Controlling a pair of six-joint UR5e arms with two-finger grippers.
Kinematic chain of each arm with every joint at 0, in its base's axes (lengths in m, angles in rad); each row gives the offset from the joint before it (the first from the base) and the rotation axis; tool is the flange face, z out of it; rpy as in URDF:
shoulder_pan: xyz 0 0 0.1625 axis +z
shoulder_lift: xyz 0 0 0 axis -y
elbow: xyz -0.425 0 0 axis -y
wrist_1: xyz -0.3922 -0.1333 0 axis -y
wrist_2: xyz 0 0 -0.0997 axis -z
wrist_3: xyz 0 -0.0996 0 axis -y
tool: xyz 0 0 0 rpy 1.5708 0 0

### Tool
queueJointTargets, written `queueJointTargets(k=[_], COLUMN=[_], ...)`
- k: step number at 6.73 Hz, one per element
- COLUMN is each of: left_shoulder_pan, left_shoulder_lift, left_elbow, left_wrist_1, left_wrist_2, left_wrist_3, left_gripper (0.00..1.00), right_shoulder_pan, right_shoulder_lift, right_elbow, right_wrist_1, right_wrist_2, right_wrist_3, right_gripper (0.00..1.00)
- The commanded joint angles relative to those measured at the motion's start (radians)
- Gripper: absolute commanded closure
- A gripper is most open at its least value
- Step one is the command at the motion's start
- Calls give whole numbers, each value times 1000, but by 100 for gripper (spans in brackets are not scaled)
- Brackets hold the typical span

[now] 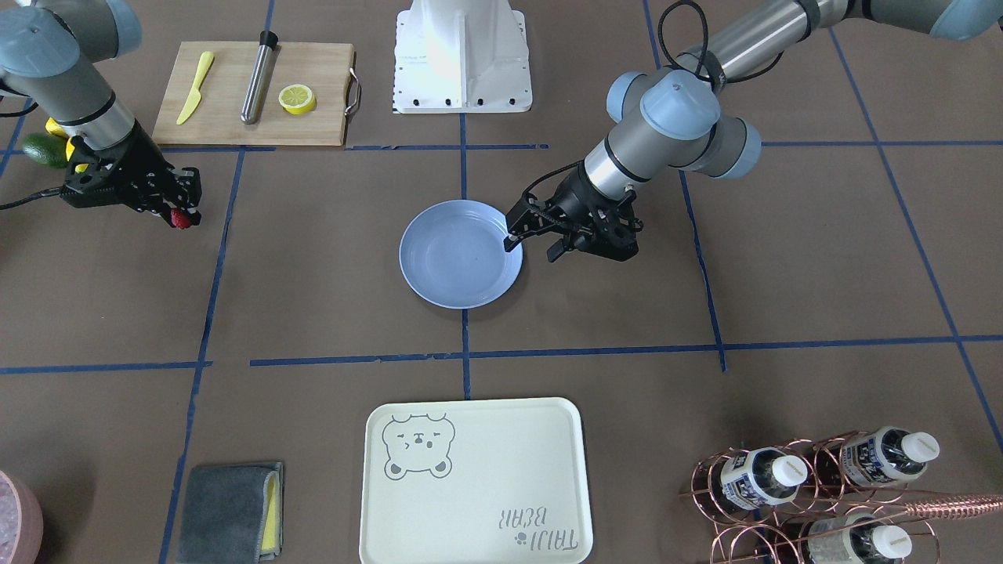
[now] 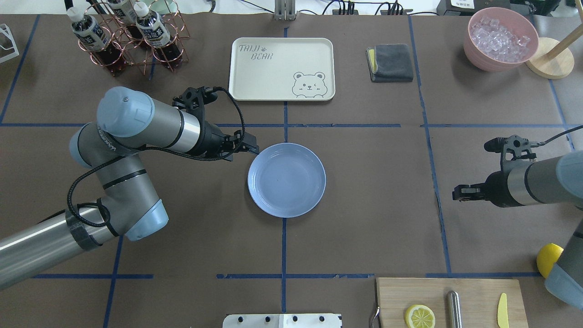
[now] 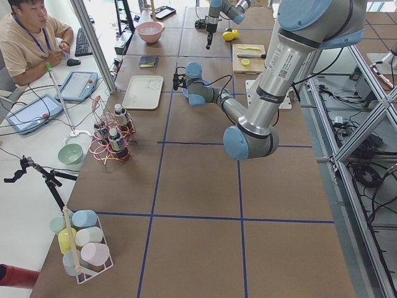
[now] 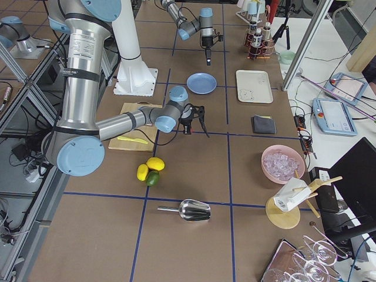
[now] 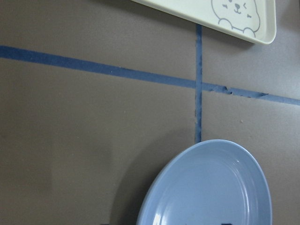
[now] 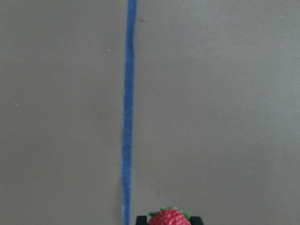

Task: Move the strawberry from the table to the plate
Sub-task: 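Carry the red strawberry with the right gripper over the plate while the left arm withdraws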

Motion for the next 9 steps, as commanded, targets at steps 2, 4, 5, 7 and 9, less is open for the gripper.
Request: queueJointTargets(k=[2,4,5,7,9], left_shoulder_pan=[-167,-266,-300,-337,-338], left_shoulder_lift=[70,180,237,312,329], left_elbow=[-56,-81,-88,-120,-136], left_wrist_1=[1,3,0,0,-2], left_wrist_2=[-149,-191,-197,-197,-196], left_wrist_3=[85,339,430,498,498], left_gripper=[17,17,17,17,16], right_shoulder_pan=[-126,-255,-301,-309,-294], right_shoulder_lift=[418,673,773,858,861], right_elbow=[2,-92,-199,-347,-403], right_wrist_1=[-276,-426,-421,-417,-418], right_wrist_2=[-38,-178,-235,-285,-335], right_wrist_3=[304,448,505,512,508], right_gripper=[100,100,100,100,100])
